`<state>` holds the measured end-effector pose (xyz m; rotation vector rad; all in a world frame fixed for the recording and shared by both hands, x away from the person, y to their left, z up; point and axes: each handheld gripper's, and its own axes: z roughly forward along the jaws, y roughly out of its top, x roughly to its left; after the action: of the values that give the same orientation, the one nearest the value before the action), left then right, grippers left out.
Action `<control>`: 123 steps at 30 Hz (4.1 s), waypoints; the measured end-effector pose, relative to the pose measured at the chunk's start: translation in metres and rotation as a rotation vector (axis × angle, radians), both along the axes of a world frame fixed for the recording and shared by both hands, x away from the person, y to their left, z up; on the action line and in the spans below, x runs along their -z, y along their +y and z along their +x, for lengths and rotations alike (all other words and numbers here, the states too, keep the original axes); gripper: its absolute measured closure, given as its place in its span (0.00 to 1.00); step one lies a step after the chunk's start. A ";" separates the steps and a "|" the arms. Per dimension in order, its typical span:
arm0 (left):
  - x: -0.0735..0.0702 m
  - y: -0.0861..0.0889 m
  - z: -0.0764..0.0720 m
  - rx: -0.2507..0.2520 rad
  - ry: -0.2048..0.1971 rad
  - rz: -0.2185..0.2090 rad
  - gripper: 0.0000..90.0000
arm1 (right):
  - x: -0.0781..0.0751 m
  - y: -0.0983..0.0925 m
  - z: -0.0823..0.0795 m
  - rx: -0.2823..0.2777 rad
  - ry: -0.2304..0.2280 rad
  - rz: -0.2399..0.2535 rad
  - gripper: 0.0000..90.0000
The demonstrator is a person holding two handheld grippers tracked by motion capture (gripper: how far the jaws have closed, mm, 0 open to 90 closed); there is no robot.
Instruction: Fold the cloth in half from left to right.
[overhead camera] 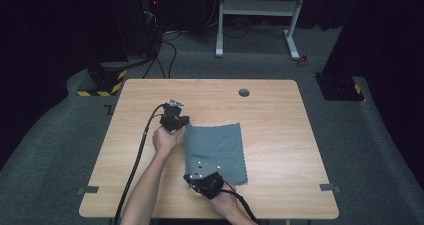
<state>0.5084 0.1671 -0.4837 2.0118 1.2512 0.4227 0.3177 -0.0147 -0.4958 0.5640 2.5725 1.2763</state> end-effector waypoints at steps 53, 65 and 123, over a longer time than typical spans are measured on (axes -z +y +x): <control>-0.004 -0.113 0.013 0.147 -0.035 -0.004 1.00 | 0.023 -0.125 -0.014 0.243 0.026 -0.023 1.00; -0.005 -0.138 0.017 0.186 -0.041 0.011 1.00 | 0.023 -0.140 -0.016 0.276 0.032 -0.004 1.00; -0.004 -0.152 0.012 0.159 -0.080 0.067 0.60 | 0.014 -0.182 0.002 0.422 0.056 0.012 0.93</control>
<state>0.5205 0.0148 -0.4800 2.1112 1.0327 0.4688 0.3193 -0.1965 -0.5099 1.0888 2.3140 1.1391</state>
